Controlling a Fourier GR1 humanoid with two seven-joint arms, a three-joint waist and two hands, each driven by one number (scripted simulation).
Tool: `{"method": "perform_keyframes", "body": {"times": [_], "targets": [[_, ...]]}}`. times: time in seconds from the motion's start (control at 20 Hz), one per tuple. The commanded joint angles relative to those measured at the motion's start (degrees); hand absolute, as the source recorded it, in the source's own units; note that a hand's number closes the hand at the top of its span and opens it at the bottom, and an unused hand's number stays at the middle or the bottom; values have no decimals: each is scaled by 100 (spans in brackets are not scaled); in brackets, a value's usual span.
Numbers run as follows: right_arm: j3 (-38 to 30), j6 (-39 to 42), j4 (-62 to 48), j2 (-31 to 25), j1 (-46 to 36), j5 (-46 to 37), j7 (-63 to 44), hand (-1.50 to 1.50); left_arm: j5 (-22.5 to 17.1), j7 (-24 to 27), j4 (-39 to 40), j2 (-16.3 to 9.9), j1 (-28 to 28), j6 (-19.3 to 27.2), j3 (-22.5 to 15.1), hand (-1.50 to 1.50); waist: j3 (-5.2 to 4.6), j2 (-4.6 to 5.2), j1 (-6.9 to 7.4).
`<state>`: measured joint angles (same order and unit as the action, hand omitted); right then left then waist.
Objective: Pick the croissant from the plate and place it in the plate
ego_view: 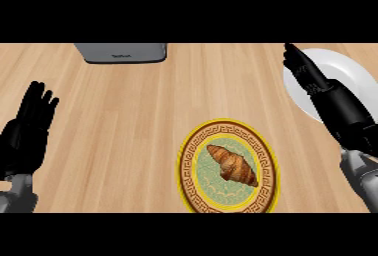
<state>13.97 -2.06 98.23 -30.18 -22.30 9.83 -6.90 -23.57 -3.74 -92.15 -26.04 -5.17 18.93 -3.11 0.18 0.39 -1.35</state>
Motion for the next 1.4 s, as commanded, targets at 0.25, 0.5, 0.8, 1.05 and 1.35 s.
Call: {"method": "perform_keyframes", "body": {"times": [0.25,0.5,0.8,1.05,1.35], "targets": [[1317,2636,-435,996,-393,1943,647,150,387,-186,112,-243,-294,-543,-664,0,54,354,835],[655,2897,-1615,796,-113,1533,2529,-150,465,-260,525,-79,-324,-580,-858,0,38,299,440],[1023,4598,-2992,336,-764,252,4306,-150,587,-272,950,75,-530,-636,-981,0,10,149,451],[1471,4291,-3479,217,-1206,-952,5262,-150,731,-448,852,212,-549,-415,-1066,0,7,68,448],[1899,4062,-4016,-66,-1676,-1500,6079,-150,633,-454,1100,187,-717,-636,-890,0,-4,48,385]]}}
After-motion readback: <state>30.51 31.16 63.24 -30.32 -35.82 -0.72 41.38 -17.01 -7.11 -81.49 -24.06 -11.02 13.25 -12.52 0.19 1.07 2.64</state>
